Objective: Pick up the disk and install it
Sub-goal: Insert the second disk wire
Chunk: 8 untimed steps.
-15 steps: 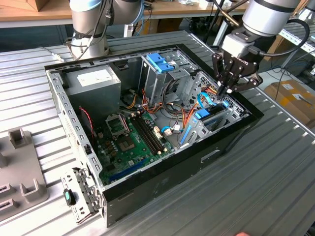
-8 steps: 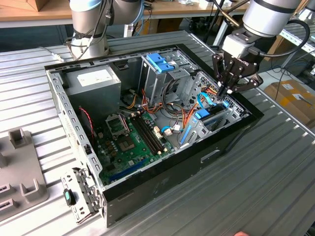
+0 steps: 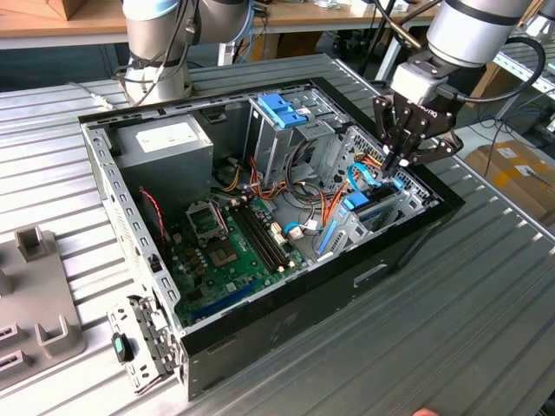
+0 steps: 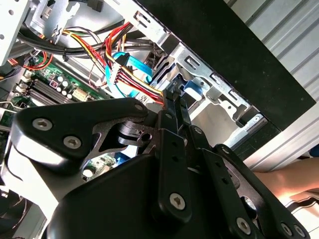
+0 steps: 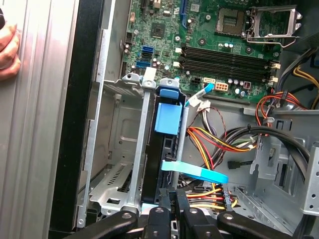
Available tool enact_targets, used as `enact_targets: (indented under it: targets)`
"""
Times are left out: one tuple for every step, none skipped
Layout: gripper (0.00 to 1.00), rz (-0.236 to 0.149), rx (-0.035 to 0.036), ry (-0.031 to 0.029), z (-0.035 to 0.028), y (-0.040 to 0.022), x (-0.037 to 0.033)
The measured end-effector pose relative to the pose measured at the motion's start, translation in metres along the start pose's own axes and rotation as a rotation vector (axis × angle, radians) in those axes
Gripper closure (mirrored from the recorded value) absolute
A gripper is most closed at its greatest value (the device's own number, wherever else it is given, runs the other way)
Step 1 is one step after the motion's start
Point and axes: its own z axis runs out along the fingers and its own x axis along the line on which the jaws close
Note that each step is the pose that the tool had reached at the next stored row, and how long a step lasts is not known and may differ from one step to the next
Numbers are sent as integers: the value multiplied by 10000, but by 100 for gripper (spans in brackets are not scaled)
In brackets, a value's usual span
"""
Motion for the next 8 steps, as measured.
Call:
enact_targets:
  targets:
    - [84,-1,0,1,0,0,0]
    - [84,0,0,0,1,2,0]
    - [84,2,0,-3,5,7,-1]
    - [84,1,0,-2,7,9,-2]
    - [84,0,0,0,7,9,-2]
    - [84,0,0,0,9,10,-2]
    - [84,0,0,0,11,10,-2]
    - [84,0,0,0,11,10,-2]
